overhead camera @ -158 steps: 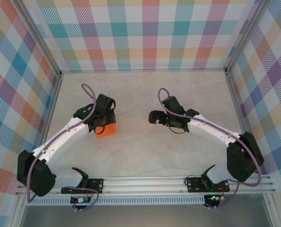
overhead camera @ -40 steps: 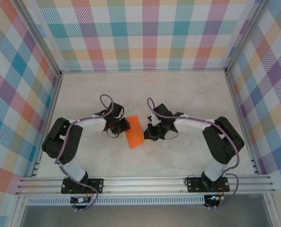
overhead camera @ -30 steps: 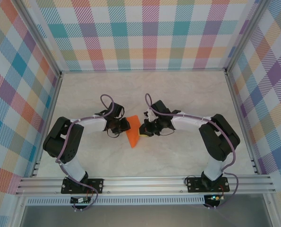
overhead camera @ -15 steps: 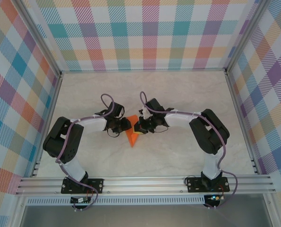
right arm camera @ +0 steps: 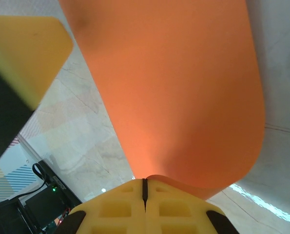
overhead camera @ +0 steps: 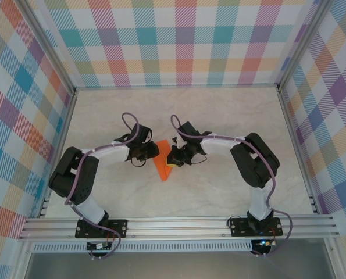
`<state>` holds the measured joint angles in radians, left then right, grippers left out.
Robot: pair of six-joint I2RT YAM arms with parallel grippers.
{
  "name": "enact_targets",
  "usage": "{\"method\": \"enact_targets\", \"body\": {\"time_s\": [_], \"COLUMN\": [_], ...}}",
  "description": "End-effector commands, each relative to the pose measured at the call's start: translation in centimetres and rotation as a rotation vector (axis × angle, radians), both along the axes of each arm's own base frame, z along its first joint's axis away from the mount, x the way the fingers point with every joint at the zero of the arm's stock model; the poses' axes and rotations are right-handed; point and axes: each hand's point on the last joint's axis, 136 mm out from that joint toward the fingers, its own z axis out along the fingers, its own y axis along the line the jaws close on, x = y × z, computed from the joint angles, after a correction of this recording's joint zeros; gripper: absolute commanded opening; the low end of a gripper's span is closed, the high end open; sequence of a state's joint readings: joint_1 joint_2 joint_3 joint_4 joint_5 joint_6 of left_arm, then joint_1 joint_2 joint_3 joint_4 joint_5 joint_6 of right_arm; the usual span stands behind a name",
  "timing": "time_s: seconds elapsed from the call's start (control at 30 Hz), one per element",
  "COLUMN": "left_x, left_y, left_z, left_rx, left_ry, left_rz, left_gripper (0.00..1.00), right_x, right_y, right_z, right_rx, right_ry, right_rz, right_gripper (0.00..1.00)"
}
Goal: Fold a paper plane with a square sheet of paper (pick it up from the middle)
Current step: Third fold the triangle at the center of the table.
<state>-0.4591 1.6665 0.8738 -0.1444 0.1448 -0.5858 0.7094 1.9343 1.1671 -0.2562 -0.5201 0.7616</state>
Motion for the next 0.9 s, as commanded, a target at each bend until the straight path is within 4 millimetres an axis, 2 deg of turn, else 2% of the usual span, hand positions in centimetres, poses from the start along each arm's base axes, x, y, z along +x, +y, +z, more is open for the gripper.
{"method": "enact_targets", "body": {"time_s": [0.0, 0.2, 0.87], "left_x": [0.1, -0.4, -0.8], "left_y": [1.2, 1.4, 1.2], "left_z": [-1.8, -3.2, -3.5], "left_rx": [0.051, 0.067, 0.057], "left_ry": [0.029, 0.067, 0.08], "left_rz": [0.019, 0.02, 0.007], "left_gripper": [0.22, 0.18, 0.16], "right_x": [0.3, 0.8, 1.6], "right_y": [1.1, 2.2, 3.4], "right_z": [0.9, 1.2, -0.2], "right_rx": [0.033, 0.065, 0.077], "right_ry": [-0.03, -0.044, -0.033], "right_rz": [0.03, 0.036, 0.023], "right_gripper": [0.01, 0.01, 0.01]}}
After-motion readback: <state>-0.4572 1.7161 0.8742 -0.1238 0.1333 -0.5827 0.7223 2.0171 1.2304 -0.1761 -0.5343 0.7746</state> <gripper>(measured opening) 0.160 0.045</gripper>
